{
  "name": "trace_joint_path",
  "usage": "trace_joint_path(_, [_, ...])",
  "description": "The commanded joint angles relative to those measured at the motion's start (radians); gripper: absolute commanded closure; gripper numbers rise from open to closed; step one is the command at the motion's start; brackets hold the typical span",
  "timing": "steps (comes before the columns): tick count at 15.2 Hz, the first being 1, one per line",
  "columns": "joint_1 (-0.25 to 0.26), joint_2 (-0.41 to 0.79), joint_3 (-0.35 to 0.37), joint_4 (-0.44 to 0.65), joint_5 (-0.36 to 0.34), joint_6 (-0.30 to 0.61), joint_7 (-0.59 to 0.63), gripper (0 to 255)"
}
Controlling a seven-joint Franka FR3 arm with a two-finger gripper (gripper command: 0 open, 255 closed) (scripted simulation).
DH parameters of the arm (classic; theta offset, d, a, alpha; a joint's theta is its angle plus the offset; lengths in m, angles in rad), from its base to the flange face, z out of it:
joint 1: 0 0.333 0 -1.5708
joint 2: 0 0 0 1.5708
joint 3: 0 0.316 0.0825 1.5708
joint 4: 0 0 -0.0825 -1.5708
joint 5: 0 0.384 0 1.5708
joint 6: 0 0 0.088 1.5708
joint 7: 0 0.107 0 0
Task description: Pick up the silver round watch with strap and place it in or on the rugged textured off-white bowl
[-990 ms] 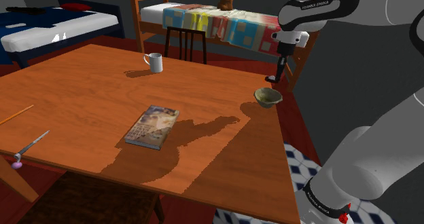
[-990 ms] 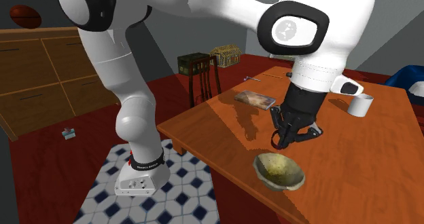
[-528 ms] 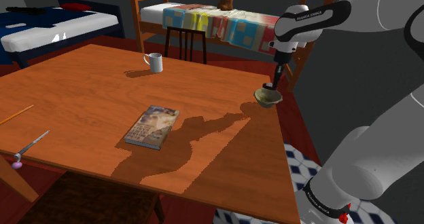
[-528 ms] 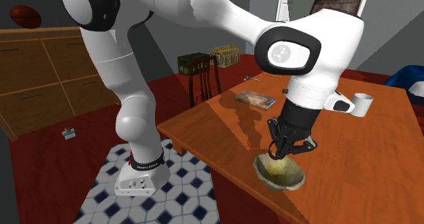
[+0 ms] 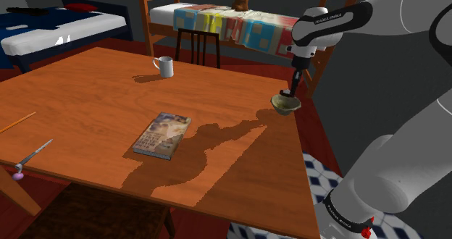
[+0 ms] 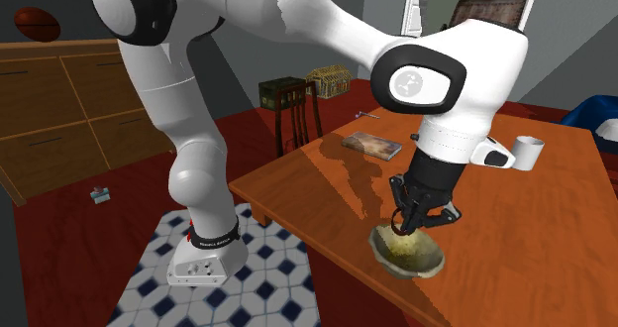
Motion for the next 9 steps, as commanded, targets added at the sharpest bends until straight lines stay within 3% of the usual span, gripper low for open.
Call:
trace_joint_path(1, [0.0, 0.0, 0.0, 0.0, 0.0, 0.0, 0.0, 0])
trace_joint_path(6, [0.0, 0.0, 0.0, 0.0, 0.0, 0.0, 0.0, 0])
trace_joint_path(9, [0.003, -0.01, 0.007, 0.092, -0.001, -0.101, 0.002, 0])
